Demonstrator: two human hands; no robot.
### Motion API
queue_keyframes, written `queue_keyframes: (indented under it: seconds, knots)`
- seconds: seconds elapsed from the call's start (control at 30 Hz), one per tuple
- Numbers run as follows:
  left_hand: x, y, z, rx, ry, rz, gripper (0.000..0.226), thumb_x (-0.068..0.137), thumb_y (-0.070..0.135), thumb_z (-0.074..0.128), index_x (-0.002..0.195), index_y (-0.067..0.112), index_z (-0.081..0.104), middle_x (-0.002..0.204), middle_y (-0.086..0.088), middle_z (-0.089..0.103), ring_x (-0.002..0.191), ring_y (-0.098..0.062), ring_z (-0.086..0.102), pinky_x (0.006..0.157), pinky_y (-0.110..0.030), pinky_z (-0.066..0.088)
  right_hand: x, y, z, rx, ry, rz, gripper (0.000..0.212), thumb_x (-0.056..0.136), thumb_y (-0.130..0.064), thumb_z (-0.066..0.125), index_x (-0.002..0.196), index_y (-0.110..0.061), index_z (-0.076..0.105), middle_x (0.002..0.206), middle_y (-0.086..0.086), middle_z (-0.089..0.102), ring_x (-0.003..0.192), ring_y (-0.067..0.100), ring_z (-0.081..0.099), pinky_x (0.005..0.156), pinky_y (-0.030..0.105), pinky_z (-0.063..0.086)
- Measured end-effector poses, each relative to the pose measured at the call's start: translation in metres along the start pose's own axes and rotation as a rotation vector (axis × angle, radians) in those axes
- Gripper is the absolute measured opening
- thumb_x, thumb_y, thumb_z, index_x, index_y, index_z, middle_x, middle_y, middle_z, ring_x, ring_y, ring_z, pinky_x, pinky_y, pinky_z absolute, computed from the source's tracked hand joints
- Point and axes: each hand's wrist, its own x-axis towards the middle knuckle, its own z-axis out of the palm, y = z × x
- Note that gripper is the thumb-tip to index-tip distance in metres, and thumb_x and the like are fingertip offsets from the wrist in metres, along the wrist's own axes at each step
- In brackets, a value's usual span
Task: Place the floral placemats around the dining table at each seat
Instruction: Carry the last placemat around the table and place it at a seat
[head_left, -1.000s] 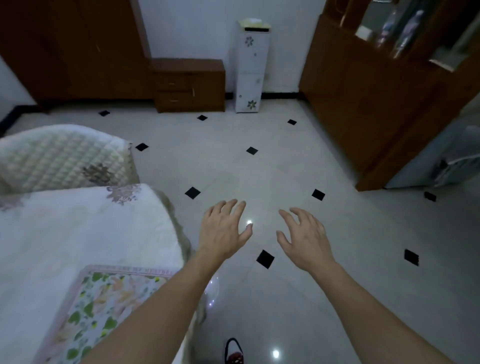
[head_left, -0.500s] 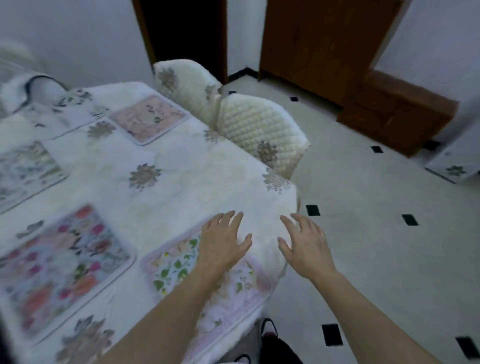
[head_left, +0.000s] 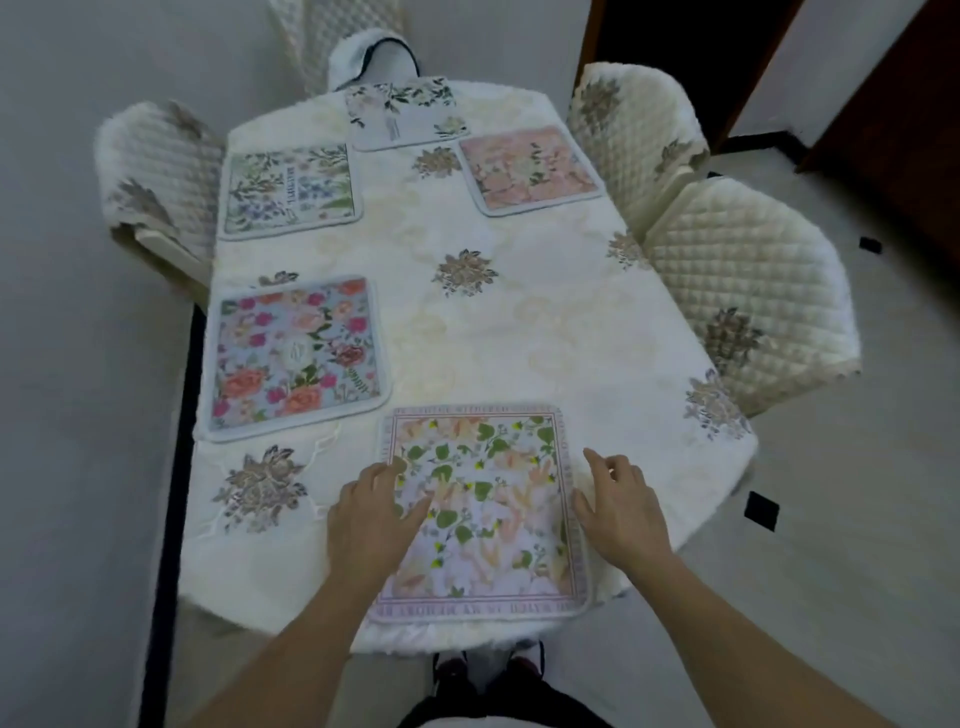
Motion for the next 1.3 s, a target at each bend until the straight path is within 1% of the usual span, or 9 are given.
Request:
queue_keyframes:
  seconds: [0.17,0.4,0.5,0.57,0.73,0.9,1.0,1.17,1.3]
  knots:
    - [-0.011,-0.008,0.015,-0.188,-0.032,-0.227,0.068,0.083,0.048,0.074,0.139,0.016,0.052,0.128,-0.015,0.044,0.108,-0.033,0.052,0.086,-0.044,0.051,0.003,-0.005,0.016,0.051,-0.022,0.063,0.057,0.099,-0.041,0.046,0.147,-0.013,0.032,0.124,0.011,0.05,0.109,0.029,0.05,0.081,0.039,0.05]
    - [-0.006,-0.008,0.022,-0.318,-0.027,-0.341,0.076,0.083,0.038,0.078,0.142,0.005,0.042,0.125,-0.023,0.049,0.11,-0.038,0.052,0.092,-0.045,0.047,0.006,-0.018,0.038,0.262,-0.011,0.186,0.047,0.094,-0.038,0.055,0.131,-0.012,0.043,0.11,0.012,0.052,0.096,0.031,0.053,0.072,0.039,0.049]
    - [0.0,-0.01,0.02,-0.479,-0.055,-0.41,0.059,0.086,0.032,0.075,0.132,0.005,0.05,0.121,-0.019,0.06,0.109,-0.036,0.058,0.089,-0.044,0.049,0.011,-0.021,0.04,0.419,-0.012,0.289,0.043,0.092,-0.038,0.059,0.122,-0.01,0.045,0.108,0.008,0.053,0.092,0.029,0.057,0.072,0.04,0.051]
    - [0.003,-0.011,0.021,-0.573,-0.097,-0.414,0.042,0.09,0.031,0.07,0.12,0.004,0.057,0.114,-0.015,0.067,0.103,-0.033,0.064,0.085,-0.038,0.051,0.017,-0.022,0.041,0.459,-0.024,0.29,0.035,0.094,-0.038,0.058,0.114,-0.011,0.047,0.105,0.005,0.056,0.088,0.026,0.059,0.071,0.041,0.055]
    - [0.002,-0.013,0.016,-0.721,-0.164,-0.368,0.035,0.095,0.025,0.065,0.122,0.006,0.057,0.112,-0.007,0.065,0.102,-0.025,0.061,0.085,-0.033,0.048,0.026,-0.029,0.037,0.567,-0.058,0.286,0.021,0.102,-0.03,0.047,0.104,-0.009,0.046,0.095,0.008,0.059,0.082,0.027,0.06,0.071,0.048,0.056]
    - [0.004,-0.01,-0.004,-0.856,-0.157,-0.317,0.029,0.095,0.016,0.065,0.122,0.006,0.059,0.105,-0.002,0.064,0.098,-0.018,0.062,0.076,-0.023,0.048,0.027,-0.03,0.018,0.809,-0.043,0.287,0.018,0.102,-0.03,0.049,0.11,-0.014,0.051,0.101,0.005,0.064,0.081,0.018,0.063,0.058,0.03,0.05]
    - [0.011,-0.003,-0.025,-0.918,-0.134,-0.306,0.027,0.096,0.021,0.063,0.12,0.009,0.061,0.1,0.003,0.067,0.089,-0.008,0.065,0.062,-0.013,0.05,0.036,-0.03,-0.006,0.899,-0.019,0.226,0.018,0.102,-0.031,0.051,0.111,-0.016,0.054,0.101,0.005,0.067,0.084,0.021,0.068,0.06,0.032,0.053]
    - [0.035,0.019,-0.082,-0.948,0.003,-0.259,0.025,0.1,0.031,0.055,0.112,0.01,0.061,0.093,-0.012,0.067,0.078,-0.025,0.068,0.053,-0.027,0.056,0.056,-0.042,-0.067,1.014,0.081,0.102,0.019,0.1,-0.033,0.054,0.111,-0.018,0.057,0.103,0.004,0.07,0.088,0.023,0.071,0.075,0.045,0.06]
    - [0.053,0.04,-0.124,-0.97,0.083,-0.156,0.023,0.101,0.032,0.054,0.116,0.015,0.059,0.103,-0.009,0.068,0.094,-0.029,0.068,0.082,-0.049,0.058,0.068,-0.045,-0.114,1.036,0.182,0.001,0.022,0.099,-0.034,0.055,0.11,-0.017,0.063,0.102,0.002,0.073,0.088,0.021,0.072,0.077,0.046,0.06]
